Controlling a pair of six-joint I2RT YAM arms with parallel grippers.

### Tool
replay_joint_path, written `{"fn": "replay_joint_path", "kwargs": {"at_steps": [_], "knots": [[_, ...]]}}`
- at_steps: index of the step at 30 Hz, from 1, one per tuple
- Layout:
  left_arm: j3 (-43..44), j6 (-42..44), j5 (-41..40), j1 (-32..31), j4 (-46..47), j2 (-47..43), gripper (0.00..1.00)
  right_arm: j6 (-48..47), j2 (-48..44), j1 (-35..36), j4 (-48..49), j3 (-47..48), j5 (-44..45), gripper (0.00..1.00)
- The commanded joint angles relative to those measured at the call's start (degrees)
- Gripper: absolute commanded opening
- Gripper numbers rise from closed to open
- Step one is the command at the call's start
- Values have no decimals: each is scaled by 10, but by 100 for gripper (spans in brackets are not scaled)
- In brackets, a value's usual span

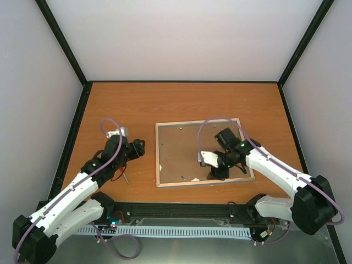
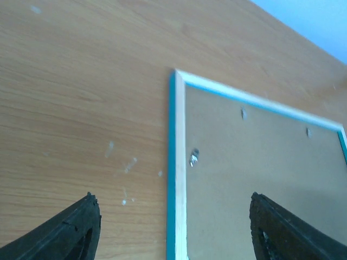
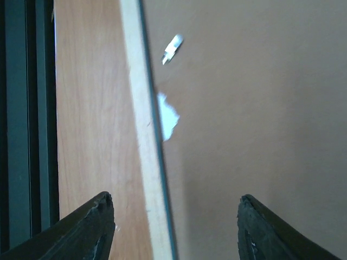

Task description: Take the photo out of the frame

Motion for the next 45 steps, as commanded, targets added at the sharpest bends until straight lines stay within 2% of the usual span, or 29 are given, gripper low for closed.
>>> {"fn": "replay_joint_path", "kwargs": {"at_steps": [1,5,17,20,25,30,34,37,42,45], "knots": [[-84,114,163,4,193,-19,74,-21,1,61,28,-50,128,60],[-115,119,230,3,263,-10,69,-18,23,101,65,-89,196,57],[-126,144,229,2,248,-34,68,-16,60,131,120,-136,242,50],[-126,154,221,0,242,-37,67,-20,63,132,125,-142,243,41],[-96,180,160,-35,199,-20,66,-24,61,136,122,-145,242,21],[-96,184,109,-123,200,-15,68,-26,41,136,90,-118,231,4],[-94,189,33,-249,198,-22,70,-24,20,136,46,-72,208,3],[-70,191,-29,-339,149,2,73,-18,18,135,16,-30,191,3],[8,173,-132,-486,58,114,74,-13,26,135,-16,19,170,3],[61,186,-189,-549,13,201,77,-11,36,134,-29,41,162,3]]}}
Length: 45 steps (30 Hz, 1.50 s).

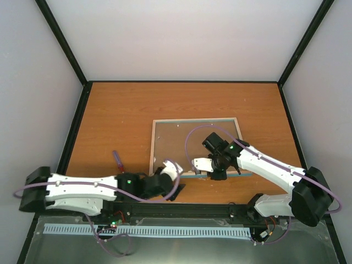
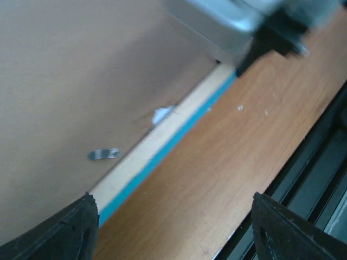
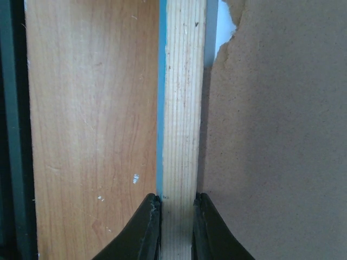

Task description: Take the photo out of the frame

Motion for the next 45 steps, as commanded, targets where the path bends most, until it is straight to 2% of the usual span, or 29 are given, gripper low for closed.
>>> {"fn": "replay_joint_path", "kwargs": {"at_steps": [1,3,8,13,23,36,40,41,43,44,45], "knots": [[81,28,-118,-81,-84,100,77,2,1,1,-15,48,-27,3],[112,67,-147,-103,-84,150,79,6,7,0,-21,59,-40,3],[167,141,-237,-113,-99,264,85,17,18,0,-32,79,-69,3],[162,282,-269,-114,1,295,86,22,20,0,-33,84,-76,3],[172,445,-328,-96,119,401,84,37,19,0,-42,88,-108,3],[201,498,-364,-68,161,430,51,53,9,0,-48,85,-118,3],[210,519,-365,-69,159,434,34,62,-3,0,-57,91,-126,3],[212,522,-364,-68,159,435,30,66,-9,0,-63,94,-126,7],[217,521,-360,-67,154,433,22,77,-24,0,-76,105,-123,24],[222,516,-359,-66,147,431,20,81,-35,0,-82,114,-117,34],[228,509,-356,-65,138,430,19,86,-47,0,-89,124,-111,40]]}}
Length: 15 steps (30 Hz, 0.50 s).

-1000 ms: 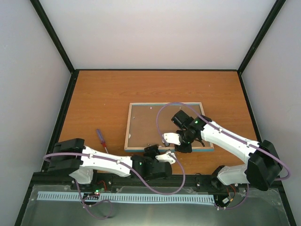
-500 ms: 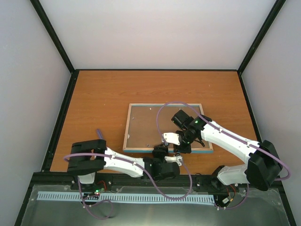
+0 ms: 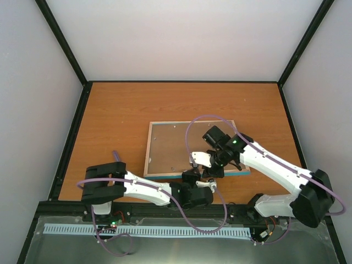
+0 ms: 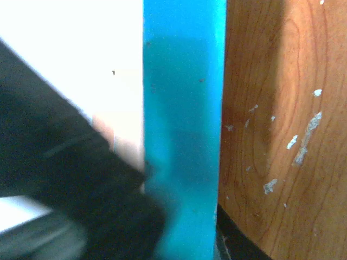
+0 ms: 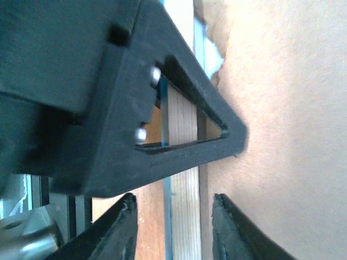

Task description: Take the photo out of the frame

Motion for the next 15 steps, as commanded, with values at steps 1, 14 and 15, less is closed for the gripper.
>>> {"fn": "replay_joint_path", "kwargs": {"at_steps": [1,14,15], "knots": [[47,-25,-14,12,1,-7,16,27,-66,2,-30,58,-4,44],[251,-161,64,50,-298,-55,4,86,-146,-173,28,243,188,67],[272,-174,71,53,-322,-55,4,95,-148,-188,39,250,209,68]]}}
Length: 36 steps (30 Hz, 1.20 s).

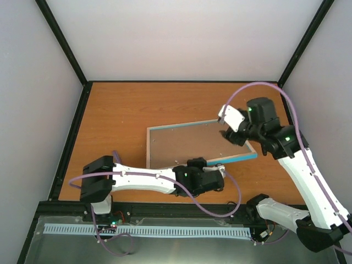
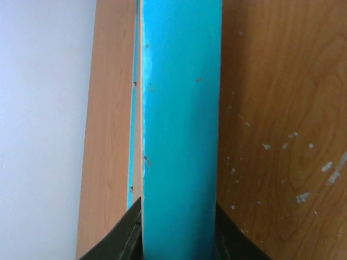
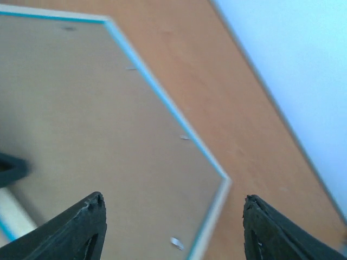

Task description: Take the photo out of the frame

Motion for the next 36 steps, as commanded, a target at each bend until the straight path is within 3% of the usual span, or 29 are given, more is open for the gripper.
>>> {"fn": "replay_joint_path", "kwargs": {"at_steps": [1,8,13,15,18,30,36], "knots": [[125,-124,26,23,-118,-44,3,39,-21,-54,53,39,121,68],[258,-159,41,42,-184,-59,1,60,-30,-122,114,49,233,73],[334,-200,113,85,-207,-80,1,47,-24,-175,139,76,264,73],[348,-212,137,104,-210,-90,1,62,-35,-191,169,76,279,80],[359,-224,176,135,-204,-106,1,64,-54,-202,201,64,273,84],[421,-297,360,311,-204,-126,1,85,-17,-204,153,65,211,84],[438,-341,493,409,-199,-125,1,98,-16,-204,158,25,186,84]]}}
